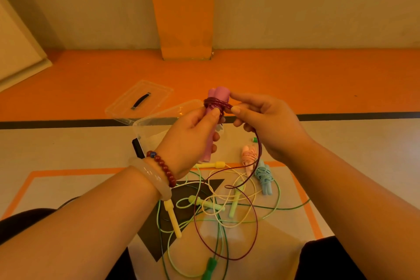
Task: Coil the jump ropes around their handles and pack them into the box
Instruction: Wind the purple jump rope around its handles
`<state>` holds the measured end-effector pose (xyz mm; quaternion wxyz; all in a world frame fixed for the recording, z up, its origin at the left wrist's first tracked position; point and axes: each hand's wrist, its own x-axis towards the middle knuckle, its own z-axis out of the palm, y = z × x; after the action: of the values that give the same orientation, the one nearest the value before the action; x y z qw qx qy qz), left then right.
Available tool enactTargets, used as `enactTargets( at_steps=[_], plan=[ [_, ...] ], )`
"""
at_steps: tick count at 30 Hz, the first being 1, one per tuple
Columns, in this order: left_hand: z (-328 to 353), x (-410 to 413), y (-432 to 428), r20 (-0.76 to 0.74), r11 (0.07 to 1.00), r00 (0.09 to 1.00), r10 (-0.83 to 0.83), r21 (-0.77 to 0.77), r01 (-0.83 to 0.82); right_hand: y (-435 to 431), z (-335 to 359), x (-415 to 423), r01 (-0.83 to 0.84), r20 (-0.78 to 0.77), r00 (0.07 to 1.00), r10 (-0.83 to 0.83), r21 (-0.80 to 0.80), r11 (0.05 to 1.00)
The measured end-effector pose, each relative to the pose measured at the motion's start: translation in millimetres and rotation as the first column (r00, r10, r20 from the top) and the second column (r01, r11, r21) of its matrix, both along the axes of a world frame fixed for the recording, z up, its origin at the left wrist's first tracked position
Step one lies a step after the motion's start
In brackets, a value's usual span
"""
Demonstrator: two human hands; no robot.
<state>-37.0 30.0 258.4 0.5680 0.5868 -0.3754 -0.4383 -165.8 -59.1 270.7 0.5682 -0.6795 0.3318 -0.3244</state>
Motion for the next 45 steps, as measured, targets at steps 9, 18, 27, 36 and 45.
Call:
enactTargets(
  at_steps=[9, 18, 27, 36, 45],
  plan=[
    [6.5, 1.9, 1.4, -0.323, 0.999, 0.946, -0.017, -0.050, 0.001, 4.9, -7.3, 6.8, 0.008, 0.015, 1.000, -0.009, 0.052, 0.999],
    [9.2, 7.4, 3.4, -0.409, 0.988, 0.900, -0.151, -0.036, 0.150, 3.8, -11.0, 5.0, -0.059, 0.037, 0.998, 0.053, 0.155, 0.986],
    [9.0, 11.4, 1.1, -0.199, 0.990, 0.970, -0.138, -0.028, 0.135, 6.5, -4.7, 1.1, -0.027, 0.060, 0.998, 0.022, 0.087, 0.996],
    [0.9, 5.1, 1.7, 0.083, 1.000, 0.997, -0.009, 0.000, 0.009, 18.3, -7.0, 13.1, 0.096, -0.080, 0.991, -0.104, -0.104, 0.990],
    [-1.1, 1.9, -2.2, -0.140, 0.996, 0.988, 0.071, 0.055, -0.064, 16.0, -2.3, 10.6, 0.018, -0.147, 0.988, -0.037, -0.135, 0.991]
  ],
)
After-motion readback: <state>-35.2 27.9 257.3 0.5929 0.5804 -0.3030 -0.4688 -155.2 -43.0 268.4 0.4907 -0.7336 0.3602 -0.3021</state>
